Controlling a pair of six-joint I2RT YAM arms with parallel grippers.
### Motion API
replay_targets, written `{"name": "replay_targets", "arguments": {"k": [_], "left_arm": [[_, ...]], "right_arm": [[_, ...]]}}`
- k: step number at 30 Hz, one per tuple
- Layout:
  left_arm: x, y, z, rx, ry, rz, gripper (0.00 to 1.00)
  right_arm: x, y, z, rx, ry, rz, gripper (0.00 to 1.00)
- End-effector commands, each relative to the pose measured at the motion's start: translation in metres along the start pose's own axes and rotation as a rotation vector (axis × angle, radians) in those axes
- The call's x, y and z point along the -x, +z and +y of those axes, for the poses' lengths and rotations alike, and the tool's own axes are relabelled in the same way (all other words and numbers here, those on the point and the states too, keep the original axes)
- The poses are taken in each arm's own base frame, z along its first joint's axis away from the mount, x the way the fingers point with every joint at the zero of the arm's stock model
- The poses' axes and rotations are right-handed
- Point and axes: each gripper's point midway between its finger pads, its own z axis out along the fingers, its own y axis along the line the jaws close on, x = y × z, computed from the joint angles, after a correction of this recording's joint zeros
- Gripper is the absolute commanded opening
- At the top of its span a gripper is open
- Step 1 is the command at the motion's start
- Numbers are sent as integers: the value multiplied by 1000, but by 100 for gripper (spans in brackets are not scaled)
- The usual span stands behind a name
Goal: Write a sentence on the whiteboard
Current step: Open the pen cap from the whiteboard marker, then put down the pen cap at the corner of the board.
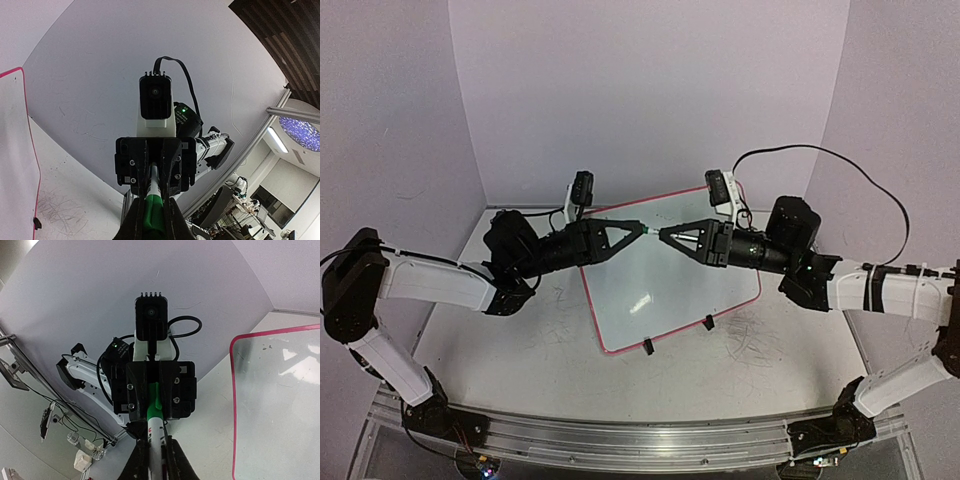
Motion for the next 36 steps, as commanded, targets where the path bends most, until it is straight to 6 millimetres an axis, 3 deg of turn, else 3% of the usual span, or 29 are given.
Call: {"name": "replay_targets", "arguments": {"k": [1, 6, 8, 10, 15, 20, 23, 26, 28, 36], "left_arm": [[1, 3, -16, -49, 17, 6, 0], [3, 0, -16, -47, 19, 4, 0], [11, -10, -13, -26, 22, -18, 0], [25, -24, -13, -5, 32, -51, 0], [76, -89, -10, 143, 123, -146, 0], [90, -118, -2, 404, 227, -148, 0], [80, -152, 30, 626, 145, -198, 0], [53, -201, 82, 934, 6, -227, 0], [28, -220, 108, 1052, -56, -171, 0], [-39, -238, 182, 1212, -124, 110, 0]], "right_arm": [[19, 4, 21, 63, -49, -44, 0], [29, -2, 25, 45, -68, -88, 0], [33, -10, 24, 15, -86, -125, 0], [39, -23, 24, -26, -120, -178, 0], [48, -71, 21, -145, -255, -300, 0], [56, -92, 5, -352, -347, -305, 0], [62, -95, -13, -476, -357, -277, 0], [61, -94, -24, -527, -364, -254, 0], [61, -92, -28, -539, -366, -245, 0], [55, -80, -31, -511, -370, -194, 0]]}}
